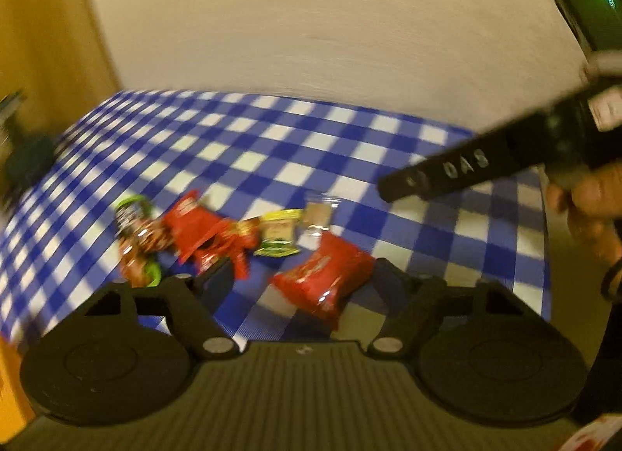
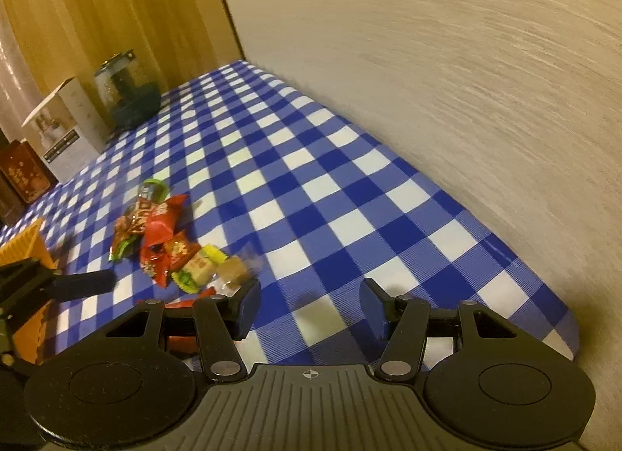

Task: Organize snacks
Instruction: 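Grasp the red packet with the left tool while the right grasps a clear-wrapped caramel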

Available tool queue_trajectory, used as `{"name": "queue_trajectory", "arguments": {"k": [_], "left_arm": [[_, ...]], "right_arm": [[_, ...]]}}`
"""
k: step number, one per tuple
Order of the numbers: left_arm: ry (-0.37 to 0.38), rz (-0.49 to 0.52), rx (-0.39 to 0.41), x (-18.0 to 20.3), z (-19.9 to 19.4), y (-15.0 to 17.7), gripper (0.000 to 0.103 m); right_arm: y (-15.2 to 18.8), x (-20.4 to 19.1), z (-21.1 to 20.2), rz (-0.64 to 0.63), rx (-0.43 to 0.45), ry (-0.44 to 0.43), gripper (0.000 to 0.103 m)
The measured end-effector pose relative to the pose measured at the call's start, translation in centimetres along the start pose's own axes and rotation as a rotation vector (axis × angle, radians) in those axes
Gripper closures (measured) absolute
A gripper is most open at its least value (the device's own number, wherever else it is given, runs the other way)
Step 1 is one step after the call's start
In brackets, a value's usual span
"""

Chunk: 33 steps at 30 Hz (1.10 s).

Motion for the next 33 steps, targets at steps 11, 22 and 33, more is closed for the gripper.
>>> {"name": "queue_trajectory", "arguments": {"k": [11,22,33], "left_arm": [[0.054,-0.011,-0.059,0.9,1.7,1.0,0.073],[-0.082,-0.42,-0.08,-1.8,-2.5,5.8,0.073],[-0.082,-0.48,-0.054,-1.8,-3.8,6.0,0.073]], "right_arm": [[0.2,-0.4,0.7,-0.042,-0.015,-0.014,0.047],[1.3,-5.1,3.1,-0.298,-0.068,-0.139,0.047],[2.7,-6.6,5.7,-0.474,-0.077,-0.114,0.049]]}}
Point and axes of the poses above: each gripper's, at about its wrist camera, not at the fingertips, and z roughly the way its jaws point, x to its right, y to its underside, the point moved 7 cm from there along z, roughly the way its jaws point, and after that the axes turned 15 degrees about z, right-handed, at the moved point
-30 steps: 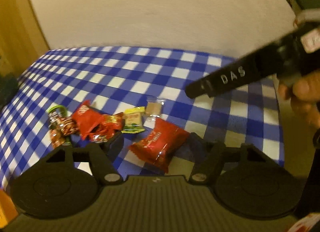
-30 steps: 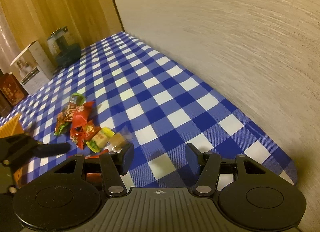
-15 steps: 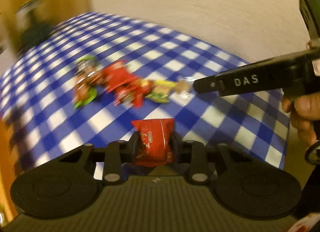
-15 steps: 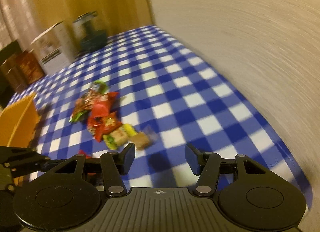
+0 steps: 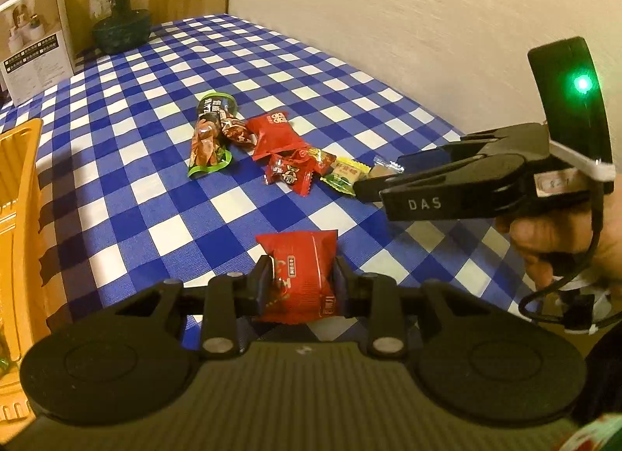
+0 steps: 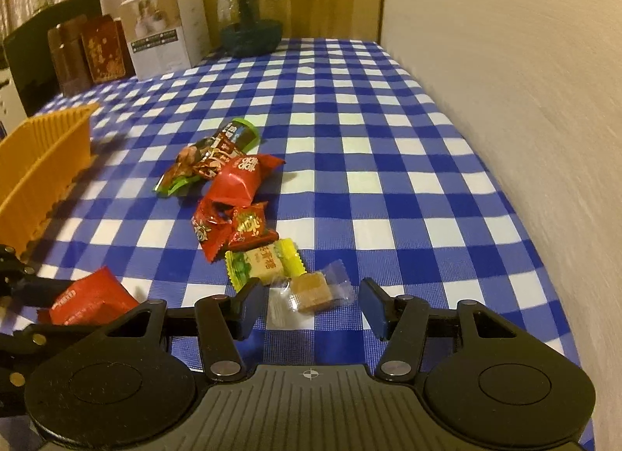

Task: Organize snacks
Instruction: 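Grasp the red packet with the left tool while the right grasps a clear-wrapped caramel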

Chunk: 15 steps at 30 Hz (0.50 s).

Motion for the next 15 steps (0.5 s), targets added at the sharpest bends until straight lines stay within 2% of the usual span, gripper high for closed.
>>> {"name": "queue_trajectory", "arguments": {"k": [1,2,6,15], "left_arm": [[0.0,-0.003,-0.001,-0.1,0.0,0.1,0.073],[0.001,-0.007,-0.001,-0.1,-0.1,0.2,0.073],[-0.003,-0.022,-0.003,-0.2,-0.3,0.5,0.073],[-0.019,-0.052,0.017,-0.6,-2.0,0.2,0.073]], "right_arm": [[0.1,-0.2,0.0,-0.014,0.003,0.005,0.056],[0.1,-0.4,0.0,-0.024,0.004,-0.001,0.059],[0.2,-0.6,-0.1,-0.042,0.01,0.017,0.065],[0.0,-0.8,-2.0,0.027,0.043,0.024,0.066]]}}
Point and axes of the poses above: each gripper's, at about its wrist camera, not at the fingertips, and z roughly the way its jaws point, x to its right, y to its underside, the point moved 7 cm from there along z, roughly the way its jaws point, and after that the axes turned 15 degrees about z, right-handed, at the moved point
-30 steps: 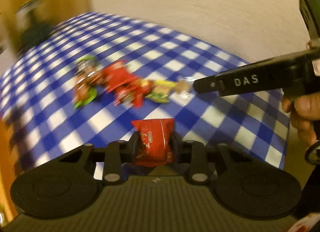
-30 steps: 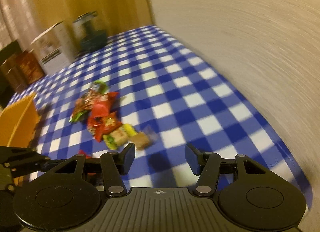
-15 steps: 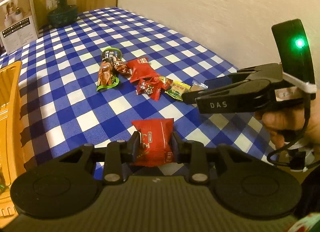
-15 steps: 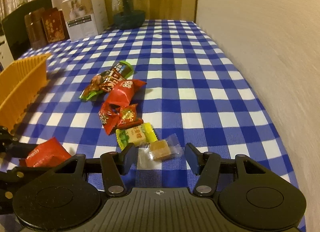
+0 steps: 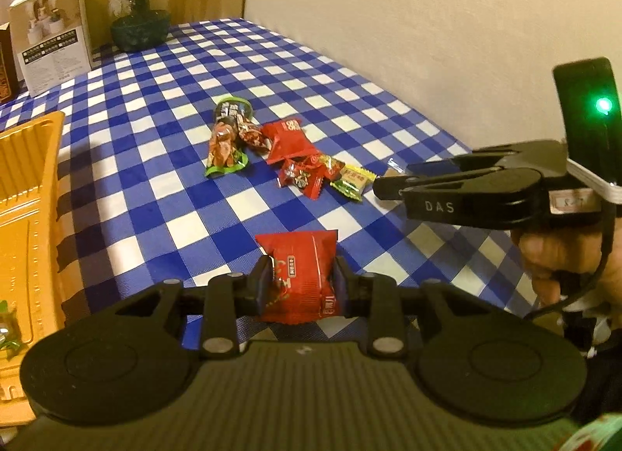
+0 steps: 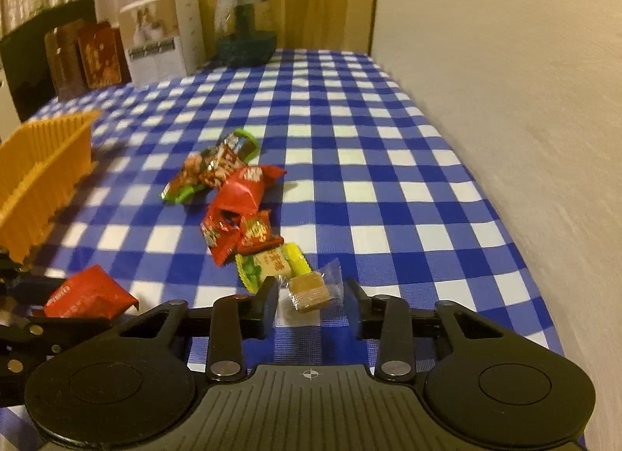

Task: Organize snacks
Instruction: 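Grasp the red packet with the left tool while the right grasps a clear-wrapped caramel, then carry both snacks into the orange tray and open both tools to release them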

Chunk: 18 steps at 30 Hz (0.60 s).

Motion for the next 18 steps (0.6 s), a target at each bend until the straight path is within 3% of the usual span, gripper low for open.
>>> {"name": "queue_trajectory", "arguments": {"k": [18], "left_arm": [[-0.11,-0.125,0.026,-3.3,-8.8,1.7,0.073]], "right_arm": [[2.7,-6.0,-7.9,0.147,-0.007,-0.044,0.066]]}}
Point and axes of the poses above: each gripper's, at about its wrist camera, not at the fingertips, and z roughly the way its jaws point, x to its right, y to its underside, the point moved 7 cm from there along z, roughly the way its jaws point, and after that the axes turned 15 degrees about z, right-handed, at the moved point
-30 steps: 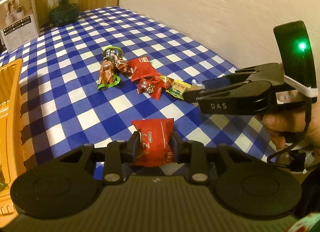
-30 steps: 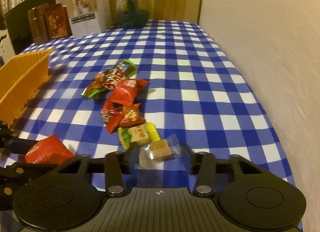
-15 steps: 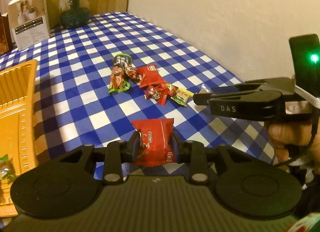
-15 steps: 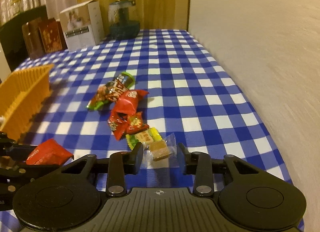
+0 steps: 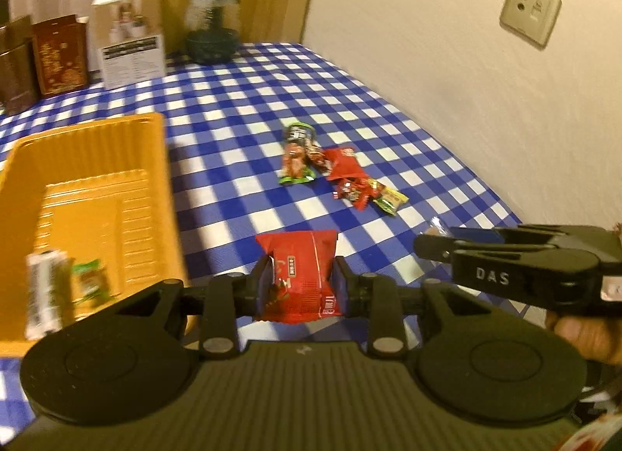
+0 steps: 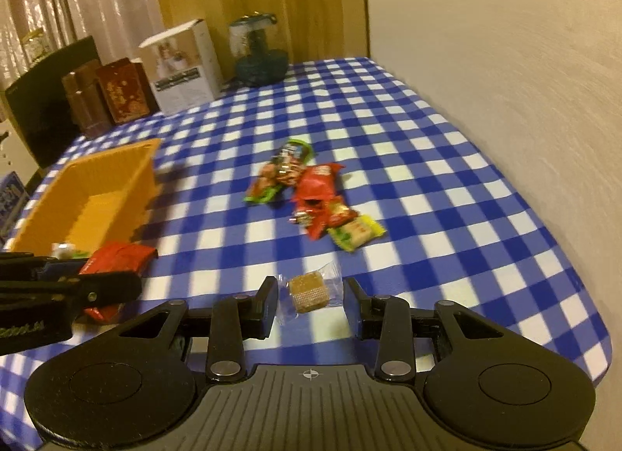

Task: Organize snacks
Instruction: 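Carry both snacks into the orange tray and open both tools to release them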

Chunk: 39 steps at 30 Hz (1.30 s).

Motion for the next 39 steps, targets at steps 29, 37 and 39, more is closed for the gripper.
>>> {"name": "queue_trajectory", "arguments": {"k": [29,37,39], "left_arm": [[-0.205,-0.153,0.029,-10.4,-11.6,3.5,0.073],[-0.215,-0.174,0.028,-12.0,-11.5,4.2,0.073],[-0.222,-0.179,0.026,-12.4,-11.3,4.3,0.073]], "right_arm": [[2.2,-14.5,-4.8,-0.112,-0.005,-0.181,0.066],[2.3,-16.4,-3.8,-0.125,-0.017,-0.204,0.066],[2.4,-16.7,-3.5,-0.125,-0.022,-0.21,0.066]]}}
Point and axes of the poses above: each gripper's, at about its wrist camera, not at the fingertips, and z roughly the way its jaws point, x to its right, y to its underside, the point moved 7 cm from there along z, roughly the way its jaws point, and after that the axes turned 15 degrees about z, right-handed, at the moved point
